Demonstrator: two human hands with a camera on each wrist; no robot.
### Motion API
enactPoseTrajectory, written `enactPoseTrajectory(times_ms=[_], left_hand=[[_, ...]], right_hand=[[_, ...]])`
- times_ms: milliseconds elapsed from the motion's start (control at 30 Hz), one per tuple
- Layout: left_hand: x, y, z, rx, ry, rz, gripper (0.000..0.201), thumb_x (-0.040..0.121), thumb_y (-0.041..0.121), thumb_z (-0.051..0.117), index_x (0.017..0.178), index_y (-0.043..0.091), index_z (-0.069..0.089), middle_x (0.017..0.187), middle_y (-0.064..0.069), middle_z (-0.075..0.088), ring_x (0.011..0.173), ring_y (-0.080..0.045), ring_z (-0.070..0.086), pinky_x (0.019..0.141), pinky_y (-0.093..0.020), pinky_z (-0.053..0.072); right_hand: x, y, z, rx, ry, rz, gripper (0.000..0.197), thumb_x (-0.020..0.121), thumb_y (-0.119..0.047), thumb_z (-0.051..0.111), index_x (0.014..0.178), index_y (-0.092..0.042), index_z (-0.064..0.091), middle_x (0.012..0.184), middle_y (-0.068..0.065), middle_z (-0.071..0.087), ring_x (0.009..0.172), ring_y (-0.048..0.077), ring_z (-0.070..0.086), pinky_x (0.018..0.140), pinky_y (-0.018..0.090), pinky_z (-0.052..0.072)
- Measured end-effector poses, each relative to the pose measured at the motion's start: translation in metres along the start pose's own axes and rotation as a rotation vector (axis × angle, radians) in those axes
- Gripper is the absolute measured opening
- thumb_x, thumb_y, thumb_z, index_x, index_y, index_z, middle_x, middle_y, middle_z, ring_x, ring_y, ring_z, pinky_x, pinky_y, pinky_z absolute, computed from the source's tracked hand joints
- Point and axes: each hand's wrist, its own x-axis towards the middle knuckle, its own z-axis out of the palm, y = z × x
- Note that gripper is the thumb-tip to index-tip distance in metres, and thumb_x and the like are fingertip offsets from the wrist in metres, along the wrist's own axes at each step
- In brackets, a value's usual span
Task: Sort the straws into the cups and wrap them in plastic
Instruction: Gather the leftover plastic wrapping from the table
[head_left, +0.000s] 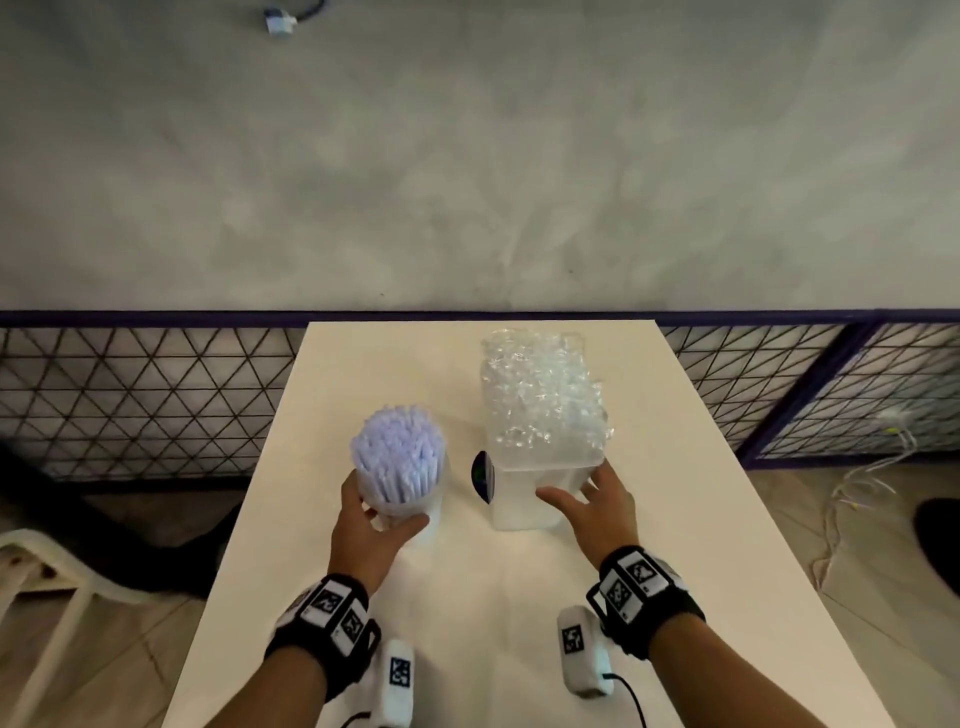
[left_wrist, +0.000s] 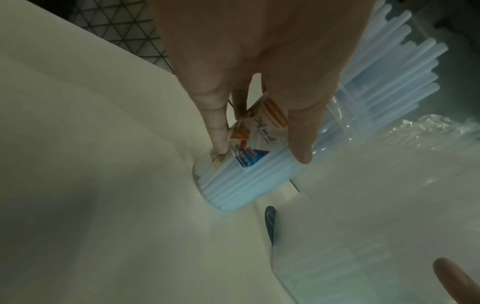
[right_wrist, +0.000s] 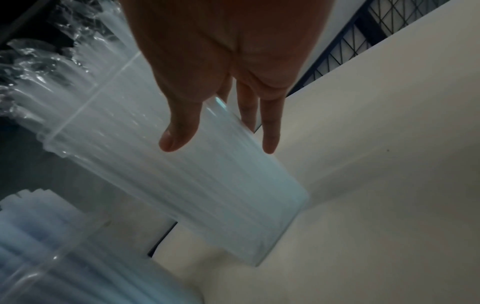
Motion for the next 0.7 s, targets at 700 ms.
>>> enactPoseTrajectory(times_ms=[700], left_hand=[[0.167,0.065,0.145,0.0,-0.147,0.156,0.081,0.07,0.004,0.086,0.13,0.033,0.04,0.11,0.025,0.054,0.107,-0.017,0.057,0.093,-0.03,0.048]], right_hand=[[0.19,0.008,-0.047,0.05,-0.001,-0.016,0.067,0.078,-0.014,0.083,0.136,-0.027,0.051,0.121,-0.009,0.063,0.116,0.018,0.06,0.086,0.026,0.048]])
